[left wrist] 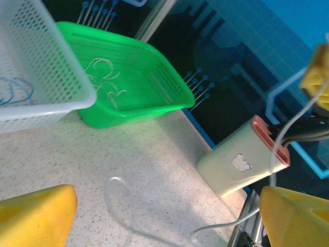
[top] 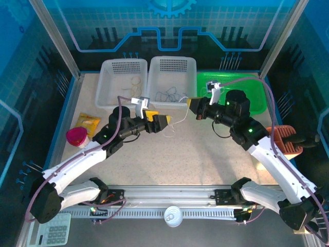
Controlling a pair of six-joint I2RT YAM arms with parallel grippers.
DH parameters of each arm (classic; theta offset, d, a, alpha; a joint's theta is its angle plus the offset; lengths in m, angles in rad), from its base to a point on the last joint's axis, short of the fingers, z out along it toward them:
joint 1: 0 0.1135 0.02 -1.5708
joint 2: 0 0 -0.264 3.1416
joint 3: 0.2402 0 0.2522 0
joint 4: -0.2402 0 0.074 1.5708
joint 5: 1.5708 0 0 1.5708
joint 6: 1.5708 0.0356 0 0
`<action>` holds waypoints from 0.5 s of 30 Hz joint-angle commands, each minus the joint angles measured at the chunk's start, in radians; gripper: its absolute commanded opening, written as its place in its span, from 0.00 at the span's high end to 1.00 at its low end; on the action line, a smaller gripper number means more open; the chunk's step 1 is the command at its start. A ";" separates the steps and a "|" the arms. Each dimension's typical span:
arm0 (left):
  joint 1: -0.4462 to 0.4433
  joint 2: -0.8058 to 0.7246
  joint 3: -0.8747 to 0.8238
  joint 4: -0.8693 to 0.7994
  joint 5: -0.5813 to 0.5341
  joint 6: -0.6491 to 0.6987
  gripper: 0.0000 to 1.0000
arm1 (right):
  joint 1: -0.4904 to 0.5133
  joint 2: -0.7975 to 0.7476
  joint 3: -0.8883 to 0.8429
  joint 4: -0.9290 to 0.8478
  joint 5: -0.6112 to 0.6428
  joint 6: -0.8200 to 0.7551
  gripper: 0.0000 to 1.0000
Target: Untangle the cables
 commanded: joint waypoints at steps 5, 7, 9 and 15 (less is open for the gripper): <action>-0.031 0.024 0.114 0.003 0.138 0.117 0.12 | 0.054 0.051 0.056 -0.022 -0.001 -0.023 1.00; -0.042 0.048 0.137 -0.001 0.164 0.127 0.16 | 0.073 0.072 0.073 -0.024 0.000 -0.027 1.00; -0.053 0.073 0.156 -0.009 0.177 0.138 0.20 | 0.088 0.088 0.089 -0.024 0.000 -0.031 1.00; -0.081 0.132 0.170 0.019 0.172 0.150 0.31 | 0.133 0.121 0.129 -0.024 0.008 -0.035 1.00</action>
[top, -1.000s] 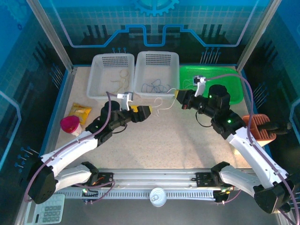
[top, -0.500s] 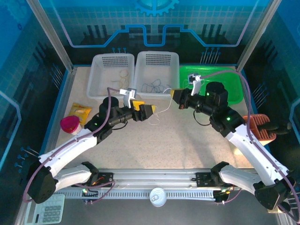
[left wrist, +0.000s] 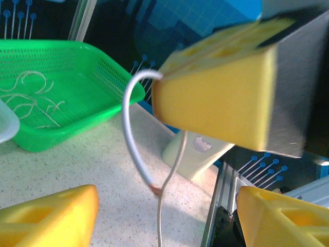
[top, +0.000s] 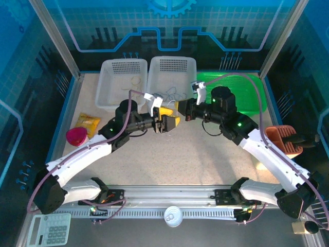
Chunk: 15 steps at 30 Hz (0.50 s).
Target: Untangle the cables
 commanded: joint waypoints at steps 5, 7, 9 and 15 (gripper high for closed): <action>-0.012 0.056 0.014 0.064 0.027 0.020 0.49 | 0.031 0.001 0.075 0.000 0.018 -0.013 1.00; -0.012 0.064 -0.002 0.082 0.031 0.010 0.59 | 0.031 -0.006 0.091 -0.004 0.036 -0.017 1.00; -0.012 0.069 -0.018 0.105 0.033 -0.004 0.68 | 0.029 -0.011 0.106 -0.005 0.062 -0.021 1.00; -0.011 0.106 -0.081 0.191 0.060 -0.065 0.72 | 0.005 -0.012 0.158 0.016 0.107 -0.020 1.00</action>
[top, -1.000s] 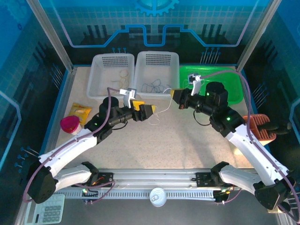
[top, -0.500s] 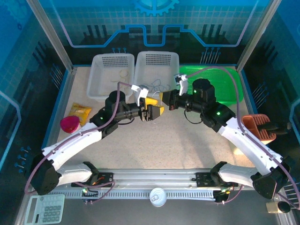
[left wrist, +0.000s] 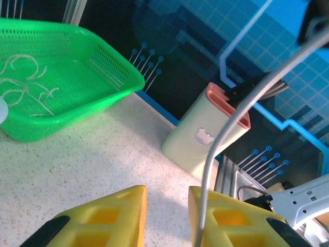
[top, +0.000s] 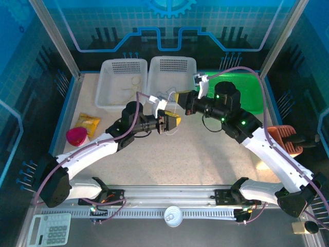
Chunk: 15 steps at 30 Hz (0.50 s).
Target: Untangle the cables
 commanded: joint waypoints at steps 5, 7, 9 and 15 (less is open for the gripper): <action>-0.006 0.067 -0.076 0.143 0.051 -0.081 0.73 | -0.033 -0.003 0.097 0.031 0.052 -0.009 1.00; -0.006 0.081 -0.092 0.164 0.052 -0.092 0.74 | -0.043 0.000 0.114 0.037 0.058 -0.006 1.00; -0.006 0.094 -0.105 0.180 0.055 -0.100 0.74 | -0.056 0.000 0.129 0.041 0.063 -0.005 1.00; -0.006 0.128 -0.147 0.227 0.053 -0.122 0.82 | -0.106 -0.002 0.168 0.047 0.077 0.002 1.00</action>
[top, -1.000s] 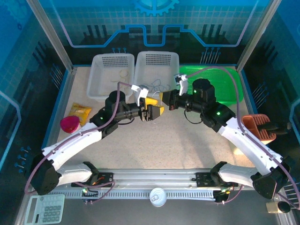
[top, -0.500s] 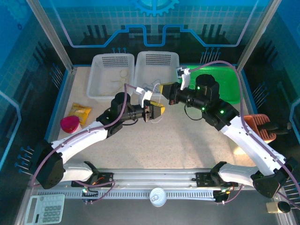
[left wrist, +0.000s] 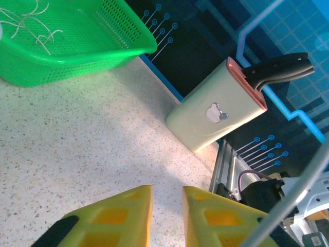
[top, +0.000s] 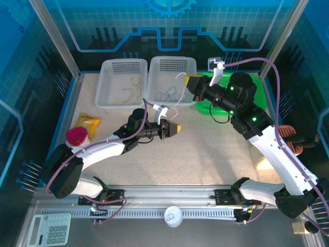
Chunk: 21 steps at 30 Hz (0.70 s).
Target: Untangle the cables
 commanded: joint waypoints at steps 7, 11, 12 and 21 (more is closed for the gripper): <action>-0.005 0.029 -0.050 0.085 0.012 -0.022 0.86 | -0.096 -0.033 0.036 0.024 0.061 -0.002 1.00; -0.005 0.029 -0.052 0.077 0.006 -0.019 0.68 | -0.141 -0.065 0.012 0.041 0.082 0.014 1.00; -0.005 0.027 -0.051 0.072 0.004 -0.018 0.62 | -0.148 -0.071 0.008 0.041 0.086 0.015 1.00; -0.005 0.004 -0.034 0.023 -0.016 0.006 0.39 | -0.162 -0.068 -0.003 0.040 0.137 -0.018 1.00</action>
